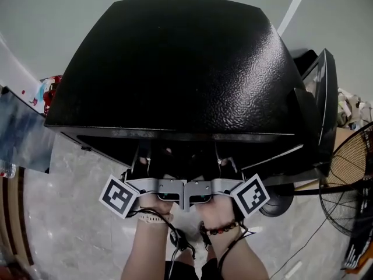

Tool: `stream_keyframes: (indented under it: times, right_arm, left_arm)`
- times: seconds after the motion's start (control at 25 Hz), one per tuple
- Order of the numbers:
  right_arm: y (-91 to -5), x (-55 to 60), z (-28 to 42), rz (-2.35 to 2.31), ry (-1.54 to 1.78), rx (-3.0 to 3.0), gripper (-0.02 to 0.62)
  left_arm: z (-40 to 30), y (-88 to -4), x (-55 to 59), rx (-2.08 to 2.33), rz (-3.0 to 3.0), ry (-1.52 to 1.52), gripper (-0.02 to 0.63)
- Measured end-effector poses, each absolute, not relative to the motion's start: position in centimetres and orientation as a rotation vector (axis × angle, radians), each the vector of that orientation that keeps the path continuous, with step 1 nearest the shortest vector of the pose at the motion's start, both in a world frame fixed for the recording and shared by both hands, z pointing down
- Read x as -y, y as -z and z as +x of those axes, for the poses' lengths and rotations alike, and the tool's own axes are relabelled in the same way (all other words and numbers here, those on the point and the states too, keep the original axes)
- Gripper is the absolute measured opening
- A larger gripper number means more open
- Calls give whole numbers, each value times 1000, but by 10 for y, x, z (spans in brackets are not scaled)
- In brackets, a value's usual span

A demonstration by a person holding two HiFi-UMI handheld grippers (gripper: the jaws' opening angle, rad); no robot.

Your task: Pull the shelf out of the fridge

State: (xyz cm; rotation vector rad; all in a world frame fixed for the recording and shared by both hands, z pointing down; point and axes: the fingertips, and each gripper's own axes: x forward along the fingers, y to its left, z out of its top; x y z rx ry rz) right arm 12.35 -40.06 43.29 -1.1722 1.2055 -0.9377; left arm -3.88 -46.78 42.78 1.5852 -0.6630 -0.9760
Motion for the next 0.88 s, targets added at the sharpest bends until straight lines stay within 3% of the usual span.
stream_keyframes:
  times: [0.88]
  right_arm:
    - [-440, 328, 94, -1153, 976, -1264, 32]
  left_arm:
    - [-69, -437, 390, 689, 1555, 1031, 28]
